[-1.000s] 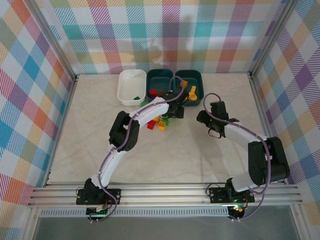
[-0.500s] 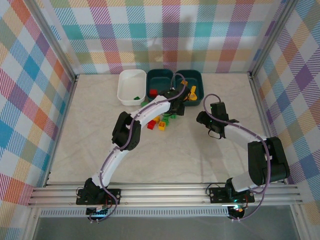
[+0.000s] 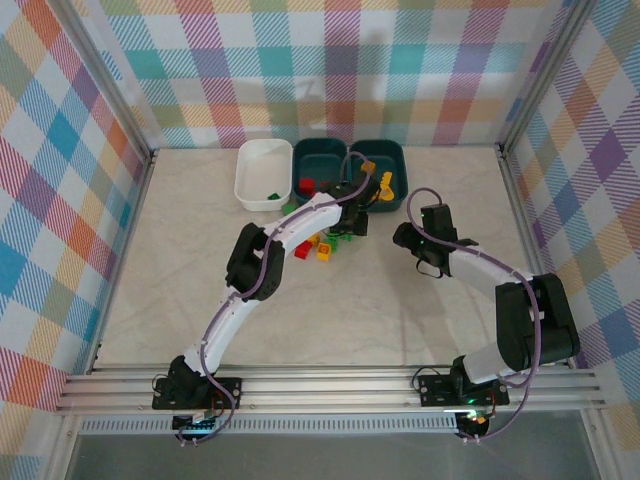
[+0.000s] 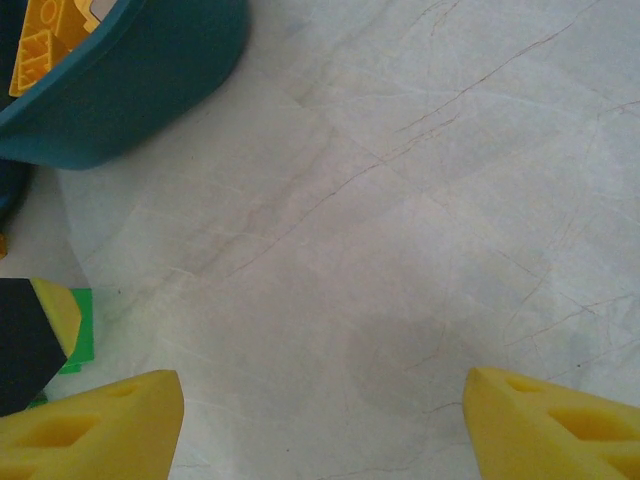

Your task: Sort the legos into containers by color

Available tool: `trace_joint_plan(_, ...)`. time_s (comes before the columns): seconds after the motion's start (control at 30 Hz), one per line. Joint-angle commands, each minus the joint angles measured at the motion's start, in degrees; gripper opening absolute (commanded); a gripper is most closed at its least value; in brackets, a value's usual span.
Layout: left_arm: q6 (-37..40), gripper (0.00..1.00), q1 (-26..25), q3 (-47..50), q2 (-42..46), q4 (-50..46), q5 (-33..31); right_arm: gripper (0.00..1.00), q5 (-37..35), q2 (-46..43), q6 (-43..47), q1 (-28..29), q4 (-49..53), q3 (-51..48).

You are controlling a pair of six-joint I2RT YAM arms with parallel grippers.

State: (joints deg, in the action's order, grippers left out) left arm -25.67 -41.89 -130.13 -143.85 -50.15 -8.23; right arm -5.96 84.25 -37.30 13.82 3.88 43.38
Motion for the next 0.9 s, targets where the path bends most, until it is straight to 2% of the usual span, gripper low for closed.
trace_joint_plan(0.0, -0.35, 0.49, -0.29, -0.65, -1.49, -1.63, 1.96, 0.74, 0.6, -1.21, -0.67, -0.38, -1.22, -0.61)
trace_joint_plan(0.2, 0.86, 0.47, -0.45, -3.22, -4.18, -3.96, 1.99, 0.72, -1.06, -2.56, 0.03, -0.38, -1.07, -1.05)
trace_joint_plan(0.67, 1.63, 0.21, -0.67, -3.38, -3.68, -3.24, 5.01, 0.72, -1.59, -2.97, 0.03, -0.46, -1.93, -1.93)
trace_joint_plan(0.87, 3.05, 0.19, -1.48, -3.33, -0.75, -2.96, 6.21, 0.72, -1.84, -3.21, -0.14, -0.42, -2.09, -2.08)
